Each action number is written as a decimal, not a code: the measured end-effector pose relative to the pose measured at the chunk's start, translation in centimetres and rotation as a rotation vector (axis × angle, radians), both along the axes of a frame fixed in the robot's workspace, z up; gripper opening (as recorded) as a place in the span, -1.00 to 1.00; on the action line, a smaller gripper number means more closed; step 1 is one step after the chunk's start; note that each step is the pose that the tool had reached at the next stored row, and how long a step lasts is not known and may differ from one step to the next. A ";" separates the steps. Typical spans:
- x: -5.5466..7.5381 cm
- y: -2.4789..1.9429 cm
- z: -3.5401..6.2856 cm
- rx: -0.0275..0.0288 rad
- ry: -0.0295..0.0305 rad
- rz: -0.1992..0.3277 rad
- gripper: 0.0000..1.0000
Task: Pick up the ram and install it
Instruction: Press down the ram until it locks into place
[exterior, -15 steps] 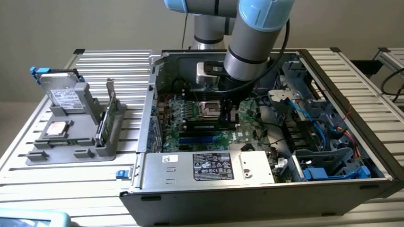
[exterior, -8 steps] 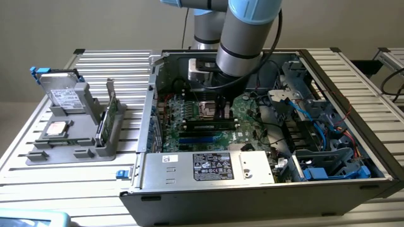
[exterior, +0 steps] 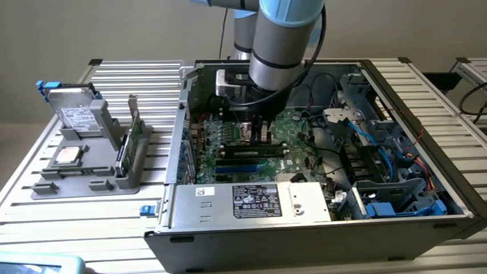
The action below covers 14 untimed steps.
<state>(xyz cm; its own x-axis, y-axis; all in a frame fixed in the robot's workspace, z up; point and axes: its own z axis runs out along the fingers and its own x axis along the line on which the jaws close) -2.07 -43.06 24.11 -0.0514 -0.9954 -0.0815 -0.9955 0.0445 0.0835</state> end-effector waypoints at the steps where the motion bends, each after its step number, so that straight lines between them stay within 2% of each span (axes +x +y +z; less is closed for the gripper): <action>1: -0.3 0.06 -0.02 -0.0001 -0.0003 0.000 -0.79; 4: -1.2 0.25 -0.15 -0.0006 -0.0010 0.000 -0.79; 8: -2.6 0.55 -0.78 -0.0009 -0.0046 0.000 -0.79; 11: -2.8 0.85 -1.30 -0.0010 -0.0072 0.000 -0.79; 14: -2.8 0.94 -1.76 -0.0044 -0.0070 0.002 -0.79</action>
<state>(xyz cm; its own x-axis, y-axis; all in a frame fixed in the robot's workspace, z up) -4.84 -42.11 22.34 -0.0485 -0.9958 -0.0774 -0.9962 0.0426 0.0763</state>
